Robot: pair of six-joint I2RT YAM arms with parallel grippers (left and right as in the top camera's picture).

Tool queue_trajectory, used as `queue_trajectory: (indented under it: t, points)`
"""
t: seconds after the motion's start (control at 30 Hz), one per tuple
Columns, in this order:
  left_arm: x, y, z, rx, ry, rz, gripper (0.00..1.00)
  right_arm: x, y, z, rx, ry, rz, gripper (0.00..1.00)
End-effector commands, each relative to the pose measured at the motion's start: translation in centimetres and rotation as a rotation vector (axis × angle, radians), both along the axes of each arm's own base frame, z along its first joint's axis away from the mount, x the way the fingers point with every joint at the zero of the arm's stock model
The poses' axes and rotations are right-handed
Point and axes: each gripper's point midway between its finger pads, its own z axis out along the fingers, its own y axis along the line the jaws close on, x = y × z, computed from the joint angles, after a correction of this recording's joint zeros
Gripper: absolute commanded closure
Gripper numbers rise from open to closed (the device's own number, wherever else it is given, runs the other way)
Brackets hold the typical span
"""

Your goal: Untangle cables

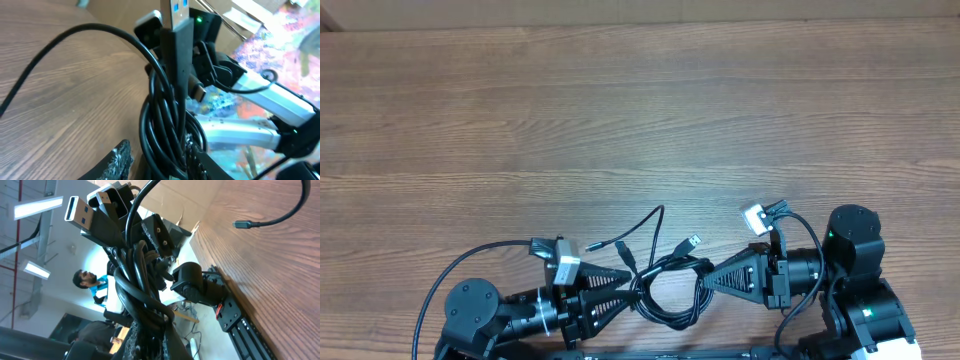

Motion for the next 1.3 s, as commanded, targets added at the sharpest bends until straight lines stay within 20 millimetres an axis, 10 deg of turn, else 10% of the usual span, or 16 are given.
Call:
queue_trajectory:
  t: [0.0,0.4,0.73,1.27]
  points:
    - [1.1,0.3,-0.3,0.000,0.027,0.067,0.63,0.4,0.0,0.5,-0.002,-0.045,-0.027,0.96]
    - [7.2,-0.4,1.6,-0.032,-0.078,0.173,0.28,6.2,0.6,2.0,0.025,-0.131,-0.167,0.96]
    - [9.6,-2.7,-2.8,-0.001,0.058,-0.040,0.47,8.4,1.3,-0.7,0.039,-0.034,-0.031,0.96]
    - [6.2,-2.2,-1.8,-0.029,-0.087,-0.276,0.55,8.4,-1.0,0.0,0.054,-0.020,-0.012,0.96]
